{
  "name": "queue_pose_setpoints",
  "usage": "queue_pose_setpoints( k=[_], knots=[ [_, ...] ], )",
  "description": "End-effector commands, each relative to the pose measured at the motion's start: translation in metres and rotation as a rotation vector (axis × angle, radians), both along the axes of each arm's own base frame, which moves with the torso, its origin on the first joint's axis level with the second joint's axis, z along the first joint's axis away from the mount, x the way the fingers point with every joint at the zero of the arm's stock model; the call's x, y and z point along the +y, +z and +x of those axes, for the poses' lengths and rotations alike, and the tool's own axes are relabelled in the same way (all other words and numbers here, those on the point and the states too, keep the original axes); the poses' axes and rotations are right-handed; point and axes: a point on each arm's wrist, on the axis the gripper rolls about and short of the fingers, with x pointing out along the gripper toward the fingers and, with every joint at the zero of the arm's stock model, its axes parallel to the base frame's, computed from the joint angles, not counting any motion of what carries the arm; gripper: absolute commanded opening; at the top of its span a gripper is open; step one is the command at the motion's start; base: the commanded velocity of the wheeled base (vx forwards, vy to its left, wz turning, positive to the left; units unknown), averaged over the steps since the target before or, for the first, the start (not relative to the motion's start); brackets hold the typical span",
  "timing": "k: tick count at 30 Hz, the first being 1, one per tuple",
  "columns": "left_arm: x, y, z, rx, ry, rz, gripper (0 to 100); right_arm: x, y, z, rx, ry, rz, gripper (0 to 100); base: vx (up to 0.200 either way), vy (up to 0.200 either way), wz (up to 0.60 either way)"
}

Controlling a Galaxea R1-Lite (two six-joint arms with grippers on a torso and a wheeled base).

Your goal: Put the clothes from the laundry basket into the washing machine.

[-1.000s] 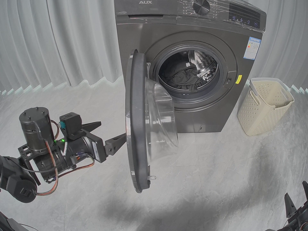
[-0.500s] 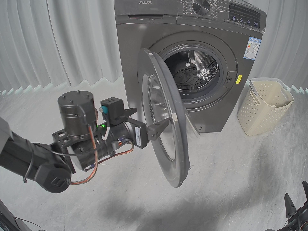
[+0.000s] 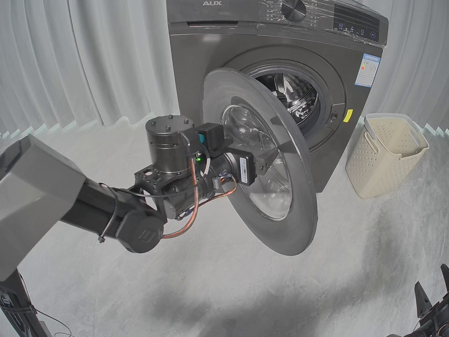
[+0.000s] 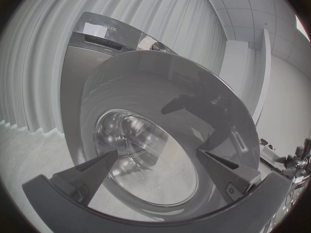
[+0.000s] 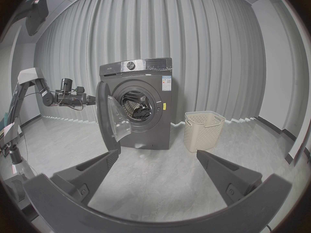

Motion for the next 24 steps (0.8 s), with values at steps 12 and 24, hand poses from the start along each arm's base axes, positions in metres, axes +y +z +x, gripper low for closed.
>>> queue_pose_setpoints(
  k=[12,24],
  knots=[
    [-0.008,-0.026,0.049,0.063,0.136,-0.086,100,0.000,-0.005,0.000,0.001,0.001,0.001,100,0.000,0.000,0.00],
    [0.093,0.007,-0.106,0.089,0.111,-0.023,100,0.000,-0.005,0.000,0.001,0.001,0.002,100,0.000,0.000,0.00]
  ],
)
